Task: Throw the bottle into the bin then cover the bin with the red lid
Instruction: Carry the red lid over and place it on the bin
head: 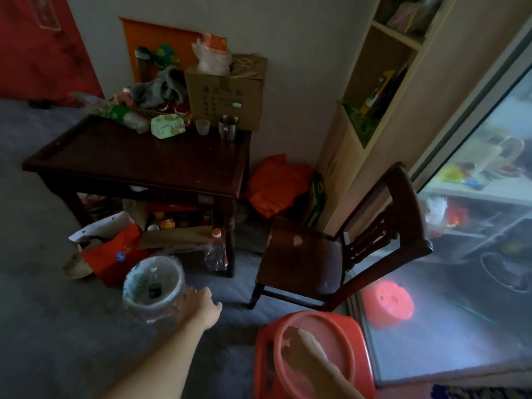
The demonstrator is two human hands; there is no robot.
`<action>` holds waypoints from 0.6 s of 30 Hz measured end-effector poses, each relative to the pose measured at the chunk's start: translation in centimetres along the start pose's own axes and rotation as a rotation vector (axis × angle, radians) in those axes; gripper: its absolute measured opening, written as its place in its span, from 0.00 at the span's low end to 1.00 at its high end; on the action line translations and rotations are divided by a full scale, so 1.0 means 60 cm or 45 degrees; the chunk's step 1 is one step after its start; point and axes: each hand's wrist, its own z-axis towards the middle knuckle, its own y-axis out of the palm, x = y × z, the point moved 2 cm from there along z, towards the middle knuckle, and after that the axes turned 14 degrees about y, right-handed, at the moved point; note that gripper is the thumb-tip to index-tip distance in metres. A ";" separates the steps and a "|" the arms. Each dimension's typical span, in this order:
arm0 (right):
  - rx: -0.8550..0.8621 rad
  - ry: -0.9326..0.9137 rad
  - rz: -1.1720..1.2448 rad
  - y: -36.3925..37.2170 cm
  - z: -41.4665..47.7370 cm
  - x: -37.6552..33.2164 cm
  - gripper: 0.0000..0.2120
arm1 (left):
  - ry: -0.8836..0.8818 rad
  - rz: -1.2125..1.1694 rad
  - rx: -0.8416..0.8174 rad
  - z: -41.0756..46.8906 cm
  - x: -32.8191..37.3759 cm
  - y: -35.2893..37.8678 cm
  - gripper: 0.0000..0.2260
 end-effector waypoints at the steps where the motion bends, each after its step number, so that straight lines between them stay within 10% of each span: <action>1: 0.005 0.030 0.017 -0.008 0.010 0.037 0.18 | -0.005 -0.011 0.003 -0.003 0.026 0.016 0.19; 18: -0.222 0.384 0.057 0.039 0.087 0.345 0.18 | -0.213 -0.212 0.026 0.009 0.174 0.192 0.18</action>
